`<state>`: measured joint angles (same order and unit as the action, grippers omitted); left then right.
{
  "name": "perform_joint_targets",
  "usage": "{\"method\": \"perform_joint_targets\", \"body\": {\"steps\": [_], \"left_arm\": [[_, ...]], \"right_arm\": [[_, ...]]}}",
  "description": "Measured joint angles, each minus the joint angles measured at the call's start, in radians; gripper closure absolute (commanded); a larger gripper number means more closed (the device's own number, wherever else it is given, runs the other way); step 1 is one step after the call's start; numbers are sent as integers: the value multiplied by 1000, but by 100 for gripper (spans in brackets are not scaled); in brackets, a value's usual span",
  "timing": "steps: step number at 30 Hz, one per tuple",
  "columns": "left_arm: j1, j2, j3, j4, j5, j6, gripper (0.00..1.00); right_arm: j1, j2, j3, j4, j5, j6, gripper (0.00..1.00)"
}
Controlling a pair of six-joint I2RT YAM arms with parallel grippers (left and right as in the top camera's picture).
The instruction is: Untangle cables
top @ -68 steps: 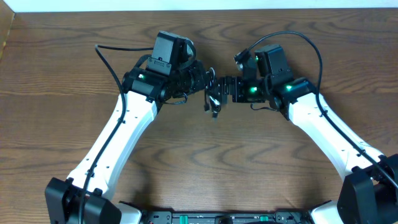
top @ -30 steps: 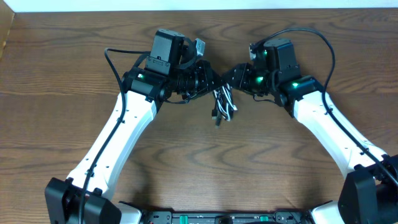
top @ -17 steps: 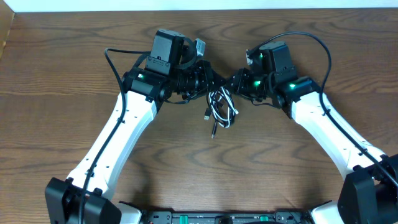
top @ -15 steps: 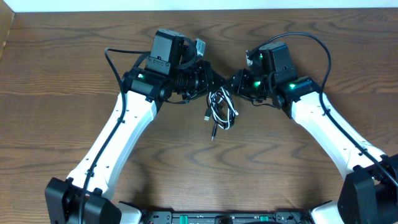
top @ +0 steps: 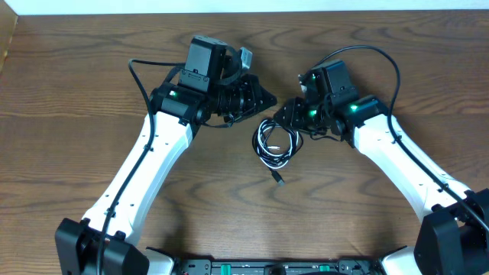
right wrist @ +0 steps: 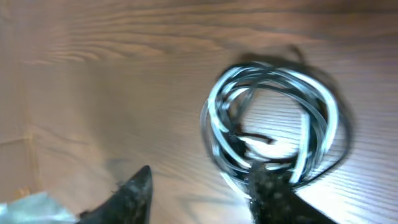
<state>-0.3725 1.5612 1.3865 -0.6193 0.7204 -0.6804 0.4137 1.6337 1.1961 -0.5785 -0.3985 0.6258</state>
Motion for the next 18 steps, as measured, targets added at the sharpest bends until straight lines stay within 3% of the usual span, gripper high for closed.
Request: {"method": "perform_joint_targets", "body": {"steps": [5,9,14,18], "left_arm": [[-5,0,0,-139,-216,3,92],[-5,2,-12,-167,-431,10,70],[13,32,-23,-174,-570,11,45],[62,55,-23,-182,-614,7,41]], "right_arm": [[0,0,0,-32,103,-18,46],[3,28,0,-23,161,-21,46],[16,132,0,71,141,-24,43],[20,204,0,157,89,-3,43]]}}
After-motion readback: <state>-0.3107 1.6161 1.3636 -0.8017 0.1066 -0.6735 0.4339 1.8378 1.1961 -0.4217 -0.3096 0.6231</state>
